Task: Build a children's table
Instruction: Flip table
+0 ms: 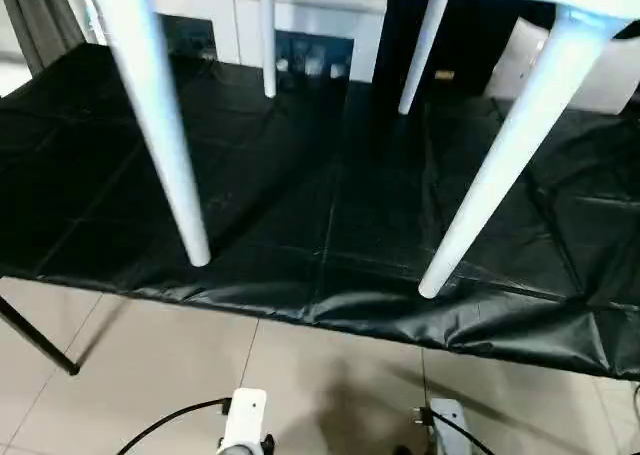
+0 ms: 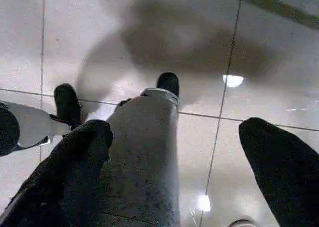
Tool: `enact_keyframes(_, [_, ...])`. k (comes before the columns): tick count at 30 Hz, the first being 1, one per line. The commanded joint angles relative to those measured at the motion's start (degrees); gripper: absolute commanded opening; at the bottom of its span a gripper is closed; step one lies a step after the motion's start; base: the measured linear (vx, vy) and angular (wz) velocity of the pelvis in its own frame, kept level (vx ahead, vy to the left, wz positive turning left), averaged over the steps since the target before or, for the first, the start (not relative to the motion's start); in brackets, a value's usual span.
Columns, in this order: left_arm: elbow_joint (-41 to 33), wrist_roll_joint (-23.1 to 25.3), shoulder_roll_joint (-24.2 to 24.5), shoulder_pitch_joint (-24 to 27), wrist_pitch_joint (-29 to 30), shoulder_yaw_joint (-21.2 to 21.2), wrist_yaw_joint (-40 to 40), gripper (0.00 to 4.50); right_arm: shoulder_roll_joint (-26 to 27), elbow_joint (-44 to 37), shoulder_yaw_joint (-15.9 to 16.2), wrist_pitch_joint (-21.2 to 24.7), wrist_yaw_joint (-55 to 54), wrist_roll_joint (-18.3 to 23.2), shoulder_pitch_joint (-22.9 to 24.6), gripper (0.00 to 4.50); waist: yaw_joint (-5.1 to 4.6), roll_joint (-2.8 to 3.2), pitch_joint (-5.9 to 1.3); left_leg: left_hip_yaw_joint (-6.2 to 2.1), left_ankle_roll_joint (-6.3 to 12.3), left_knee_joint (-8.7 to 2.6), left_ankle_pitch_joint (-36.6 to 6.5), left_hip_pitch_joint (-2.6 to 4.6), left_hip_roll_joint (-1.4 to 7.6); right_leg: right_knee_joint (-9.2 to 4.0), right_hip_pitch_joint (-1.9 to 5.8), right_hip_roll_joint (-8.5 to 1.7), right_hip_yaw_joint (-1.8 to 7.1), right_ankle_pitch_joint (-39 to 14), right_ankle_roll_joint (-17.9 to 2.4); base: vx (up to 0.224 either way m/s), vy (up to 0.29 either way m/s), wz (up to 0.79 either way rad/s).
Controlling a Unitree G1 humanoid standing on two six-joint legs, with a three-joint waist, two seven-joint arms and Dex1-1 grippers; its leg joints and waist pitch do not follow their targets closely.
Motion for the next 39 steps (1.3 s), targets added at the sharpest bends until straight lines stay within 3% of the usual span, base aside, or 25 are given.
enact_keyframes(1, [1.5,0.6,1.0,1.8,0.6,0.2,-0.8,2.95,0.1,1.3,0.0,0.8,-0.3,-0.5,0.9,4.50,0.07,-0.10,-1.50,-0.66,10.89,-4.19,0.4,-0.86,3.97,-2.67,2.30,-4.41,2.07,-1.5,-16.1,0.000,0.000,0.00])
enact_keyframes(2, [1.4,0.7,1.3,2.0,0.2,0.5,-1.0,2.95,0.3,1.3,0.0,0.7,-0.4,-0.7,0.9,4.50,0.09,-0.04,-1.68,-0.68,10.37,-4.26,-0.3,-0.74,4.18,-2.75,2.33,-4.43,2.04,-3.1,-16.2,0.000,0.000,0.00])
enact_keyframes(5, [1.1,0.5,1.5,1.9,-1.4,1.3,-1.0,2.95,0.4,1.2,0.1,0.2,-0.3,-1.2,1.0,4.50,-0.05,0.20,-1.35,-0.61,8.14,-4.78,-4.0,-0.66,4.49,-3.26,2.15,-4.19,2.09,-6.7,-16.0,0.000,0.000,0.00])
enact_keyframes(8, [0.5,-0.2,1.3,0.9,-4.8,2.5,-0.9,2.95,-0.1,0.8,0.5,-3.5,-1.5,-2.6,1.1,4.50,-0.05,0.27,-1.21,-0.52,4.37,-5.24,-9.2,-0.39,4.58,-3.76,1.90,-4.14,2.29,-10.4,-15.1,0.000,0.000,0.00])
enact_keyframes(10, [0.3,-0.5,1.4,0.3,-5.9,2.9,-0.2,2.95,-0.5,0.5,-0.6,-5.4,-2.0,-1.9,0.7,4.50,-0.09,0.23,-1.20,-0.53,3.67,-5.37,-9.4,-0.50,4.56,-3.67,2.01,-4.09,2.32,-10.4,-14.6,0.000,0.000,0.00])
enact_keyframes(13, [0.2,-0.4,1.5,-0.4,-6.9,3.2,0.5,2.95,-0.1,-0.1,-2.2,-7.8,-1.9,-0.5,1.1,4.50,-0.07,0.19,-1.36,-0.33,4.17,-5.22,-7.8,-0.52,4.55,-3.38,2.00,-4.09,2.33,-7.9,-14.7,0.000,0.000,0.00])
enact_keyframes(17, [0.1,0.2,1.0,-0.5,-9.0,3.2,0.2,2.95,0.2,-1.3,-1.8,-8.9,0.4,-0.8,1.1,4.50,-0.05,0.17,-1.57,-0.03,6.49,-4.76,-4.1,-0.51,4.44,-2.73,2.05,-4.00,2.25,-2.3,-16.0,0.000,0.000,0.00])
enact_keyframes(19, [0.0,0.1,0.7,-0.5,-10.2,3.6,0.1,2.95,0.3,-1.7,-1.4,-9.5,1.2,-1.4,1.2,4.50,0.04,0.16,-1.84,0.09,8.57,-4.31,-1.1,-0.44,4.43,-2.30,2.00,-4.09,2.22,1.3,-16.9,0.000,0.000,0.00])
enact_keyframes(20, [0.1,0.5,0.6,-0.6,-10.5,3.5,0.4,2.95,0.5,-1.9,-1.2,-10.2,1.6,-1.9,1.2,4.50,0.02,-0.01,-1.65,0.17,9.41,-4.30,-0.7,-0.51,4.45,-2.31,1.90,-4.09,2.19,1.6,-17.3,0.000,0.000,0.00])
enact_keyframes(22, [-2.4,-1.8,7.8,0.7,-12.8,5.6,-5.7,2.95,0.9,-2.2,-1.5,-10.9,2.6,-1.6,0.7,4.50,0.06,-0.15,-1.42,0.19,9.90,-4.55,-2.0,-0.41,4.51,-2.70,1.73,-4.25,2.22,-1.5,-17.0,0.000,0.000,0.00])
enact_keyframes(23, [-3.3,-2.7,10.4,1.1,-13.5,6.3,-7.9,2.95,1.0,-2.4,-1.7,-11.2,2.9,-1.3,0.5,4.50,-0.04,0.24,-1.38,-0.07,9.08,-4.84,-3.3,-0.78,4.56,-2.63,1.92,-4.40,2.30,-3.9,-16.5,0.000,0.000,0.00])
enact_keyframes(25, [-4.2,-3.2,12.3,1.1,-13.8,6.8,-9.5,2.95,1.0,-2.4,-1.9,-11.0,3.0,-1.2,0.2,4.50,-0.19,0.55,-1.33,-0.06,7.66,-4.99,-4.3,-0.33,4.74,-2.62,1.57,-4.08,2.32,-4.8,-16.4,0.000,0.000,0.00])
enact_keyframes(26, [-4.4,-3.3,12.8,1.0,-13.9,6.9,-9.8,2.95,1.0,-2.3,-2.0,-10.9,2.9,-1.2,0.0,4.50,-0.21,0.49,-0.91,0.20,5.58,-5.25,-6.4,-0.07,4.88,-2.58,1.38,-3.61,2.38,-4.4,-16.8,0.000,0.000,0.00])
enact_keyframes(28, [-5.3,-3.0,13.5,0.3,-13.8,6.9,-9.9,2.95,0.7,-2.1,-2.1,-9.9,2.1,-1.4,-0.5,4.50,-0.09,0.00,-0.62,0.38,4.24,-5.39,-8.5,0.11,4.81,-2.71,1.31,-3.56,2.61,-6.1,-16.8,0.000,0.000,0.00])
enact_keyframes(33, [-4.9,-2.2,13.3,0.3,-9.0,5.8,-9.9,2.95,0.5,-1.6,-1.9,-8.5,1.3,-2.2,-0.3,4.50,0.11,0.61,-0.48,0.58,4.33,-5.17,-5.6,-0.08,4.68,-2.47,1.28,-3.81,2.75,-4.4,-17.0,0.000,0.000,0.00])
enact_keyframes(36, [-5.3,-2.2,12.8,1.2,-8.2,5.4,-10.8,2.95,0.6,-1.6,-1.9,-8.4,1.3,-2.3,0.1,4.50,-0.12,0.51,-0.67,0.64,5.29,-4.85,-2.6,-0.25,4.42,-2.02,1.56,-3.79,2.65,0.3,-17.6,0.000,0.000,0.00])
enact_keyframes(39, [-5.8,-3.2,11.8,1.8,-6.6,6.1,-12.3,2.95,0.9,-1.2,-1.8,-6.8,0.7,-2.5,0.6,4.50,-0.18,0.42,-0.37,0.76,6.11,-4.93,-4.5,-0.18,4.53,-2.37,1.41,-3.94,2.72,-1.5,-18.2,0.000,0.000,0.00])
